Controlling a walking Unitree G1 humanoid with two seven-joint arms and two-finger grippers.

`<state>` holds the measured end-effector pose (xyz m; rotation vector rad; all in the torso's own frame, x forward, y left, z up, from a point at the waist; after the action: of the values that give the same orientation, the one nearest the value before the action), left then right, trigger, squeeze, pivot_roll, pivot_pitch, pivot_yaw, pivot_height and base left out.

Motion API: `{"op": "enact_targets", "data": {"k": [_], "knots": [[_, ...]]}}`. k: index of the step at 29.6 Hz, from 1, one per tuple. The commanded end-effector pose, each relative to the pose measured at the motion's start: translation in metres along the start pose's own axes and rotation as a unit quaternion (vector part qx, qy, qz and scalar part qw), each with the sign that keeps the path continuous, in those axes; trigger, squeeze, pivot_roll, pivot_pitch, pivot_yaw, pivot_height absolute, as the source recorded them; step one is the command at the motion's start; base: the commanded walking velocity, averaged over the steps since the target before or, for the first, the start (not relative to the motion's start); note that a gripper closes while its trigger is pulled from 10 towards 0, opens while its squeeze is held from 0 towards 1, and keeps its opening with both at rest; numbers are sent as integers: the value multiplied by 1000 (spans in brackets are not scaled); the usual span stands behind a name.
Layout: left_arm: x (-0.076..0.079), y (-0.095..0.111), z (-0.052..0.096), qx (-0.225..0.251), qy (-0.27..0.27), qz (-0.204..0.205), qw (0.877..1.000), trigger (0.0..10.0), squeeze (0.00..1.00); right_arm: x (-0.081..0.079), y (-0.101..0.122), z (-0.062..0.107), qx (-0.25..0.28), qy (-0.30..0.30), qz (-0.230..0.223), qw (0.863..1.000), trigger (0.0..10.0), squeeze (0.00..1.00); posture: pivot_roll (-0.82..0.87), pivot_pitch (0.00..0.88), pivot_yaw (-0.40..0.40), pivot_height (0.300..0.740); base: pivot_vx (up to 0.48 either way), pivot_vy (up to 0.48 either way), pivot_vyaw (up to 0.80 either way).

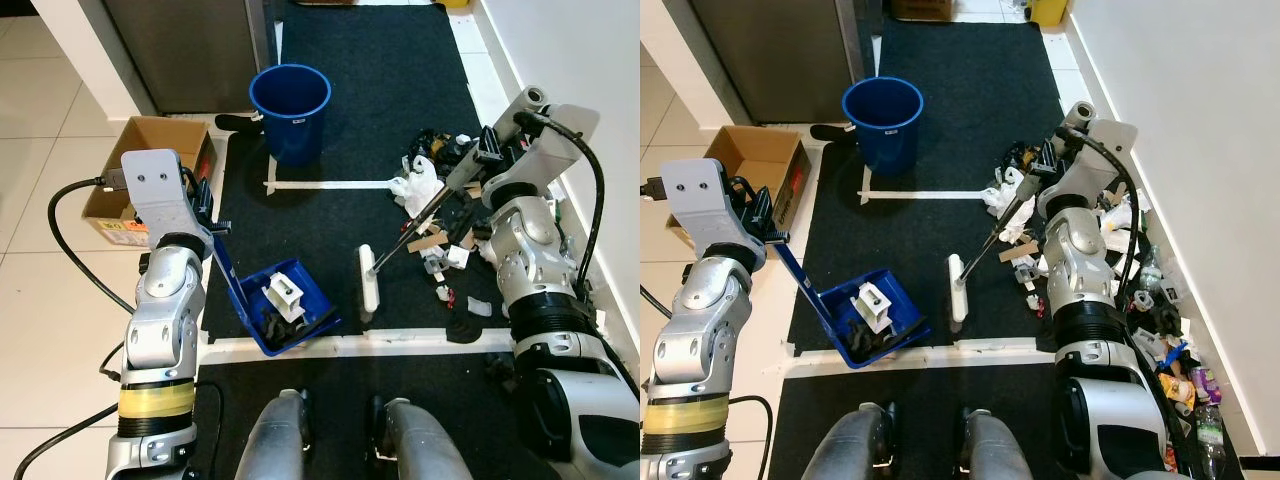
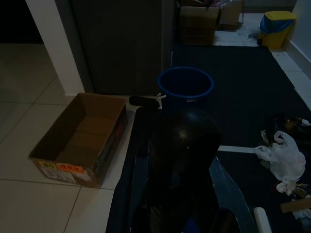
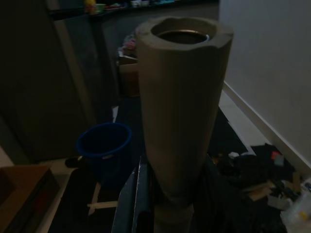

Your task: Sweep floor

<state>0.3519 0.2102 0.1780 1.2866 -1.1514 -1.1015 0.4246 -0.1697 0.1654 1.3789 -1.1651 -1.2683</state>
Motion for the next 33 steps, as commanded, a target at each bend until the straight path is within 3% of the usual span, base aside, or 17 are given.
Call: {"op": "enact_targets", "data": {"k": [1,12,33], "knots": [[-3,20,2,49,-1,-5,999,10000,0,-3,18,1,46,8,18,999,10000,0,31,161,-13,740,0,0,0],[-7,44,4,93,-11,-5,996,10000,0,8,26,0,61,-16,22,998,10000,0,36,164,-15,740,113,0,0],[0,56,4,113,-27,-20,993,10000,0,12,26,0,61,-26,25,998,10000,0,36,165,-12,740,471,0,0]]}}
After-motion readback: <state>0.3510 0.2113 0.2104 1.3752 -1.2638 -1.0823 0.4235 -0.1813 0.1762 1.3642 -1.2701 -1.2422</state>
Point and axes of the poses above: a point about 5 cm out from each wrist's last joint towards the gripper, its own z axis pointing back from the gripper into the wrist, its own y axis along the axis of the wrist's last joint, x = y × z, the point moved 5 cm from there along -z, pointing out of the wrist towards the gripper, and after that the axes turned 3 degrees about z, right-handed, at the moved point
